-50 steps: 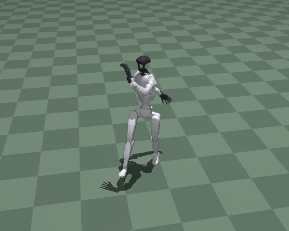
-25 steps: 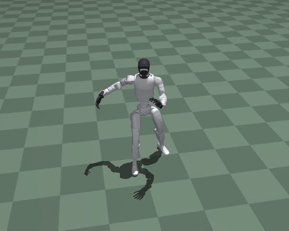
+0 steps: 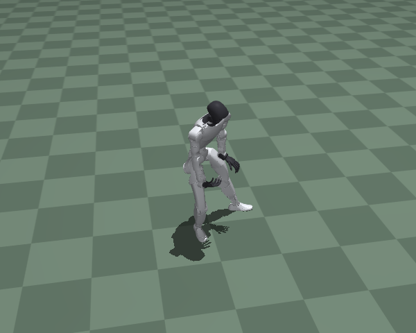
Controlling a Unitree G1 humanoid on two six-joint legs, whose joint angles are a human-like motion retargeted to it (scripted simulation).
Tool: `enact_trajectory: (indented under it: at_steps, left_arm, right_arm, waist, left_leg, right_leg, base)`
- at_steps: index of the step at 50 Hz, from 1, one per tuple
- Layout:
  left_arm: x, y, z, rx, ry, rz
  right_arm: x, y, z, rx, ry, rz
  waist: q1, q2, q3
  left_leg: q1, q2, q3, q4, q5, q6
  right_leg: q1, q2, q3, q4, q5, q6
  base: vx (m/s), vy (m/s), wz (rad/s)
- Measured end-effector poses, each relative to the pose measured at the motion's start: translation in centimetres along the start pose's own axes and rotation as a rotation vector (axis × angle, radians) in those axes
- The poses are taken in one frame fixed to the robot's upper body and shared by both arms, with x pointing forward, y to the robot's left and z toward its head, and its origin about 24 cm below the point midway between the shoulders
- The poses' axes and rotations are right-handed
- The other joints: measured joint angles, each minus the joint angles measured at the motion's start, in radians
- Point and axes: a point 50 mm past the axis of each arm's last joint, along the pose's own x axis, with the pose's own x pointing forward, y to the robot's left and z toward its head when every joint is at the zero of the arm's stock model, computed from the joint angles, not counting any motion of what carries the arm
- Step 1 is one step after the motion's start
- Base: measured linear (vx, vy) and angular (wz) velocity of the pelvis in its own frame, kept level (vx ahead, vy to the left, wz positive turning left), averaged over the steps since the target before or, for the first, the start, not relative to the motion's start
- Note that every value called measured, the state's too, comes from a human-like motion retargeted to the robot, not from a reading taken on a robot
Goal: Kungfu
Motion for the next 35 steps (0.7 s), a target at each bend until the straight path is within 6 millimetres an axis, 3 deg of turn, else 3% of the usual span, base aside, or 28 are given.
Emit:
enact_trajectory:
  at_steps: [3, 6, 16, 23, 25, 27, 30, 35]
  left_arm:
    - [-0.5, -0.1, -0.6, 0.008, 0.039, 0.0]
    - [-0.9, 0.0, -1.3, 0.014, 0.063, 0.0]
    - [0.3, 0.8, -1.9, 0.005, 0.1, 0.038]
    - [1.4, 1.6, -2.1, -0.004, 0.189, 0.086]
    - [1.4, 1.8, -2.2, -0.034, 0.224, 0.099]
    - [1.1, 1.8, -2.4, -0.071, 0.268, 0.11]
    - [0.5, 2.0, -3.3, -0.13, 0.348, 0.127]
    - [-1.5, 2.7, -6.4, -0.203, 0.516, 0.182]
  right_arm:
    - [2.3, 1.5, -1.1, 0.021, 0.01, 0.048]
    - [3.1, 2.3, -2.1, 0.066, 0.016, 0.094]
    - [0.6, 0.2, -1.3, -0.199, 0.098, -0.048]
    - [-0.1, -0.1, 0.6, -0.26, -0.01, -0.106]
    - [-0.5, -0.2, 1.7, -0.287, -0.06, -0.128]
    - [-0.8, -0.1, 2.9, -0.336, -0.097, -0.138]
    - [-1.1, 0.6, 5.1, -0.435, -0.142, -0.125]
    - [-0.5, 3.1, 9.3, -0.617, -0.253, -0.052]
  waist:
    - [-0.022, 0.002, 0.005]
    - [-0.033, -0.007, 0.003]
    - [-0.058, -0.046, -0.026]
    - [-0.002, -0.04, -0.017]
    - [0.025, -0.037, -0.023]
    - [0.039, -0.044, -0.043]
    - [0.059, -0.05, -0.08]
    - [0.1, -0.073, -0.141]
  left_leg:
    - [-0.006, -0.013, -0.003, 0.002, -0.001, 0.0]
    - [0.004, -0.02, -0.006, 0.003, -0.004, 0.0]
    - [0.029, -0.053, -0.009, 0.007, -0.023, 0.0]
    - [0.006, 0.046, 0.026, 0.091, 0.012, 0.001]
    - [-0.023, 0.058, 0.033, 0.14, 0.032, 0.034]
    - [-0.049, 0.055, 0.103, 0.186, 0.043, 0.135]
    - [-0.058, 0.05, 0.215, 0.238, 0.015, 0.234]
    - [-0.073, 0.019, 0.224, 0.334, -0.055, 0.281]
  right_leg:
    - [0.002, -0.014, 0.0, 0.002, 0.004, 0.002]
    - [0.011, -0.021, 0.001, -0.009, 0.014, -0.001]
    - [0.025, -0.054, 0.014, -0.037, 0.056, -0.006]
    - [0.149, 0.037, -0.037, -0.152, 0.105, -0.027]
    - [0.187, 0.054, -0.051, -0.204, 0.134, -0.031]
    - [0.217, 0.041, -0.07, -0.253, 0.168, -0.033]
    - [0.258, 0.016, -0.097, -0.312, 0.218, -0.037]
    - [0.329, -0.021, -0.089, -0.397, 0.31, -0.041]
  base:
    - [0.01, 0.11, 0.15]
    - [0.06, 0.08, -0.02]
    - [0.11, 0.1, -0.05]
    - [0.17, -0.02, 0.15]
    - [0.18, -0.01, 0.45]
    - [0.26, 0.2, 0.81]
    - [0.37, 0.26, 0.73]
    - [0.57, 0.41, 0.49]
